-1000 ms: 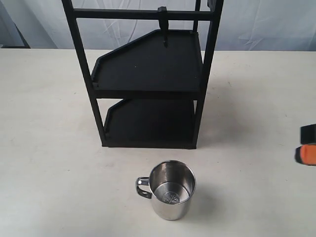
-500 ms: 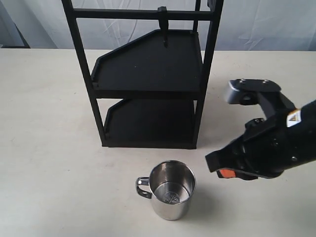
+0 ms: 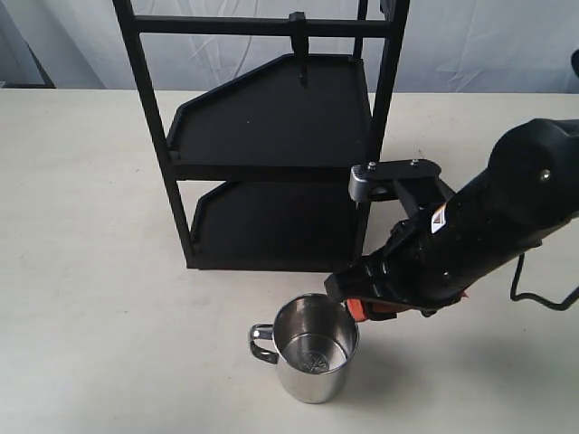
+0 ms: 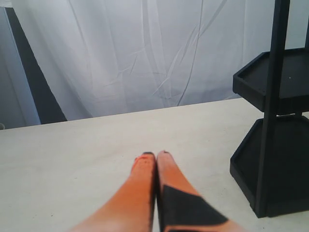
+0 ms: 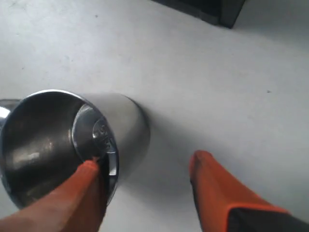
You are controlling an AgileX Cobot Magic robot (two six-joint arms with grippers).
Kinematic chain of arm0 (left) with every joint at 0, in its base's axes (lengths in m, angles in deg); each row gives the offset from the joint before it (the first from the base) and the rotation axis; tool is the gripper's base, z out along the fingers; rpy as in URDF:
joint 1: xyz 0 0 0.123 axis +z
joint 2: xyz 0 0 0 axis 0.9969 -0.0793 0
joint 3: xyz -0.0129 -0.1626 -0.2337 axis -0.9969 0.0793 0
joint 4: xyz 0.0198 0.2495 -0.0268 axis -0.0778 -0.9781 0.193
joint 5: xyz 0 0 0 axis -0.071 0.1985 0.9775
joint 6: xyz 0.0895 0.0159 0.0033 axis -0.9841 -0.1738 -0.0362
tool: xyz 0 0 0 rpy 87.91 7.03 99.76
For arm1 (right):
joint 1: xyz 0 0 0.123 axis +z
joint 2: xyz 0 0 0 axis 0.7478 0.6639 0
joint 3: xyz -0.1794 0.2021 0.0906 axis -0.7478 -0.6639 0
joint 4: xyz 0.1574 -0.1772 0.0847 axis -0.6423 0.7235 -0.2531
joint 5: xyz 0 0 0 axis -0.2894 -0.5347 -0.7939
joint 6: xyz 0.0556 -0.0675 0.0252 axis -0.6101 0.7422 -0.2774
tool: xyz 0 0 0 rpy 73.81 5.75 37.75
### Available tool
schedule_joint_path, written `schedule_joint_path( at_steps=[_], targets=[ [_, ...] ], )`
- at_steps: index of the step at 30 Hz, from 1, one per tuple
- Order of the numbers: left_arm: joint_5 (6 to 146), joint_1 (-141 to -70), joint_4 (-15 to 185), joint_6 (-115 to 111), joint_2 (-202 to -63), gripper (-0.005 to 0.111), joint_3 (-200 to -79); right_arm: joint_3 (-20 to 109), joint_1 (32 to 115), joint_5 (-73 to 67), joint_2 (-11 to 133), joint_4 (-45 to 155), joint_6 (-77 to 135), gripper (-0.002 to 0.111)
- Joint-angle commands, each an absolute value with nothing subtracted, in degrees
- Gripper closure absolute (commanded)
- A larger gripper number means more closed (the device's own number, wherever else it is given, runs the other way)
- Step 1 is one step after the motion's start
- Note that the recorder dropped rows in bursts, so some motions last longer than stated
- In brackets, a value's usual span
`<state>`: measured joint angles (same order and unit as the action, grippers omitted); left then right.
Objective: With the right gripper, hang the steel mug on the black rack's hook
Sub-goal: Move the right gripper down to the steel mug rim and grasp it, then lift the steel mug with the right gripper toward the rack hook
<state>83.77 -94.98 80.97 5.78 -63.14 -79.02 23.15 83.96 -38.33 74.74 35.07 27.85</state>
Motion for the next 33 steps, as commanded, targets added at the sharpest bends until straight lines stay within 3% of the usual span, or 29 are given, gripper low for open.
schedule_joint_path(
  at_steps=[1,8,10,11,15,21,26,33],
  targets=[
    [83.46,-95.25,80.93,5.92,-62.87,0.105,-78.99,23.56,84.10,-36.33,77.10,33.29,28.75,0.058],
    [83.46,-95.25,80.93,5.92,-62.87,0.105,-78.99,23.56,84.52,-33.84,80.88,32.63,30.25,0.060],
    [83.46,-95.25,80.93,5.92,-62.87,0.105,-78.99,23.56,84.52,-33.26,82.13,31.55,30.25,0.089],
    [83.46,-95.25,80.93,5.92,-62.87,0.105,-78.99,23.56,84.52,-33.70,82.13,31.38,30.15,0.108],
    [83.46,-95.25,80.93,5.92,-62.87,0.105,-78.99,22.85,84.52,-34.01,78.10,21.56,31.24,0.109],
    [83.46,-95.25,80.93,5.92,-62.87,0.105,-78.99,12.41,84.52,-33.09,60.15,0.87,39.85,0.109],
    [83.46,-95.25,80.93,5.92,-62.87,0.105,-78.99,10.56,84.52,-23.77,49.57,-13.63,41.97,0.109],
    [83.46,-95.25,80.93,5.92,-62.87,0.105,-78.99,10.78,84.52,-18.63,49.85,-25.28,49.31,0.109]
  ],
)
